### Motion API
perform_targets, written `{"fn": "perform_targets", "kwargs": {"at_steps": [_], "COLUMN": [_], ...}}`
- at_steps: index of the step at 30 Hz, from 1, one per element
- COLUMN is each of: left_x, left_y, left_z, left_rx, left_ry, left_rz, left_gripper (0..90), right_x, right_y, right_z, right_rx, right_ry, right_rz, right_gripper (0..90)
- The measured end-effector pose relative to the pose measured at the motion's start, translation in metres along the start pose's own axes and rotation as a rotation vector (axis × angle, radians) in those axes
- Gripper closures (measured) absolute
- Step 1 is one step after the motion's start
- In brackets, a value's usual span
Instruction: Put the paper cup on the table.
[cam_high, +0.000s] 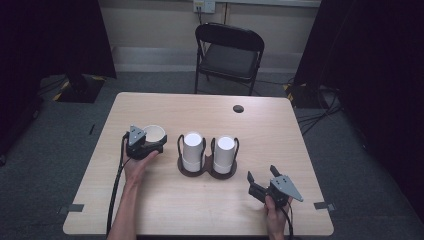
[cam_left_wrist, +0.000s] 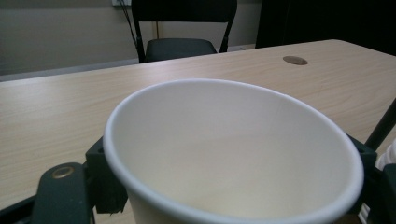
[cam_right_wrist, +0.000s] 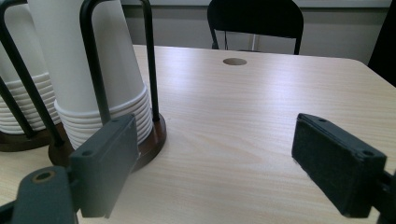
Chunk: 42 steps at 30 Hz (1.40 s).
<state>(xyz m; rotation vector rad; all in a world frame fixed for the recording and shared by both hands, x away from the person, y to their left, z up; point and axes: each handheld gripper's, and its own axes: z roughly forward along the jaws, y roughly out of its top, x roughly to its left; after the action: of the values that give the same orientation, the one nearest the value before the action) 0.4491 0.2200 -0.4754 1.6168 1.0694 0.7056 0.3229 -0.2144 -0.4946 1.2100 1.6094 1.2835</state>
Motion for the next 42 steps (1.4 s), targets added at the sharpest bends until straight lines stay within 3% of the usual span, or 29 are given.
{"fn": "perform_targets", "kwargs": {"at_steps": [1,6,14,20,26,28,30,32,34,36,42], "left_x": [0.001,0.000,0.006,0.007,0.003,0.001,0.001,0.002,0.002,0.002,0.002], "left_y": [-0.001,-0.005,-0.016,-0.020,-0.018,-0.016,-0.016,-0.017,-0.019,-0.022,-0.024], "left_z": [0.001,0.004,0.001,0.001,0.000,-0.003,-0.004,-0.003,-0.002,-0.003,-0.011], "left_rx": [0.006,0.042,0.049,0.083,0.085,0.087,0.083,0.089,0.119,0.108,0.107], "left_ry": [-0.008,0.003,0.005,0.012,0.020,0.029,0.040,0.043,0.060,0.060,0.076], "left_rz": [-0.016,0.021,-0.017,0.001,-0.009,0.017,0.018,-0.004,0.012,-0.007,0.002], "left_gripper": [20.0,20.0,19.4,18.3,15.8,15.7,15.5,15.5,15.6,15.6,15.6], "right_x": [0.000,0.000,0.000,0.000,0.000,0.000,0.000,0.000,0.000,0.000,0.000], "right_y": [0.000,0.000,0.000,0.000,0.000,0.000,0.000,0.000,0.000,0.000,0.000], "right_z": [0.000,0.000,0.000,0.000,0.000,0.000,0.000,0.000,0.000,0.000,0.000], "right_rx": [0.000,-0.005,-0.005,-0.002,-0.004,-0.006,-0.006,-0.005,-0.005,-0.005,-0.003], "right_ry": [0.000,-0.003,-0.002,-0.003,-0.003,0.000,-0.001,-0.001,-0.001,-0.001,-0.001], "right_rz": [0.001,0.008,0.006,0.005,0.005,0.004,0.006,0.006,0.004,0.004,0.003], "right_gripper": [14.2,14.4,14.4,14.4,14.4,14.7,14.7,14.7,14.7,14.7,14.8]}}
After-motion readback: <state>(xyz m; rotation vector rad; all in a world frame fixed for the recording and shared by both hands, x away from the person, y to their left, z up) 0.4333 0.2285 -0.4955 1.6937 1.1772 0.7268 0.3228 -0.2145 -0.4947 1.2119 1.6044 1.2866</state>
